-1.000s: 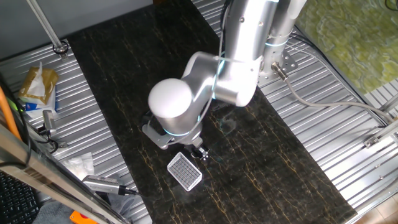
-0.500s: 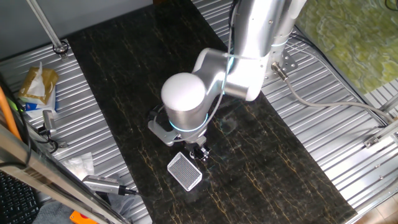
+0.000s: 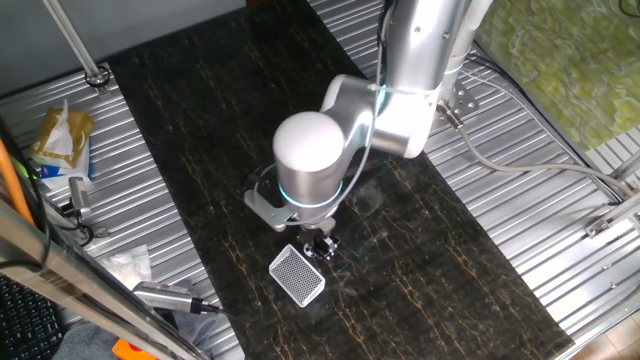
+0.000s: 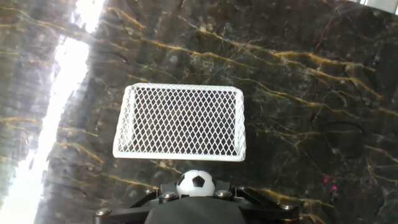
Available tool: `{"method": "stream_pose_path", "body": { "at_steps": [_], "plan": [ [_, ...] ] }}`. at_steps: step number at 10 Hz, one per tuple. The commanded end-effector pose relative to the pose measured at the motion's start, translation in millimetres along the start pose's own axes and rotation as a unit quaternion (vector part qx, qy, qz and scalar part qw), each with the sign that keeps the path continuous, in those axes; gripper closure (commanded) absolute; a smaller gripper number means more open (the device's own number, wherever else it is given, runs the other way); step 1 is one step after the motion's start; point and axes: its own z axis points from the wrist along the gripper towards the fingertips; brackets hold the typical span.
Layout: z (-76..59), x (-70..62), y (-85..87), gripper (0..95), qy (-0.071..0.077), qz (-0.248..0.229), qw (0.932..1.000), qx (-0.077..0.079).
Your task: Push the soccer ball into the goal
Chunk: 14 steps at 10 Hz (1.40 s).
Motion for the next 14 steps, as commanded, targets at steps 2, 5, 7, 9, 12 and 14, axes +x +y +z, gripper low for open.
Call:
{"method": "stream_pose_path", "body": {
  "at_steps": [2, 5, 7, 9, 12, 14],
  "plan": [
    [0.2, -2.7, -0.1, 95.0, -0.016, -0.001, 0.9999, 0.003],
    [5.7, -7.5, -4.1, 95.0, -0.021, -0.003, 0.9998, 0.004],
    [7.2, -11.0, -5.2, 95.0, -0.023, -0.001, 0.9997, 0.002],
    [8.0, -15.6, -4.9, 95.0, -0.027, 0.001, 0.9996, 0.002],
    [10.4, -19.0, -4.3, 95.0, -0.038, 0.002, 0.9993, 0.005],
    [11.3, -19.7, -3.7, 95.0, -0.043, 0.006, 0.9991, 0.004]
  ]
}}
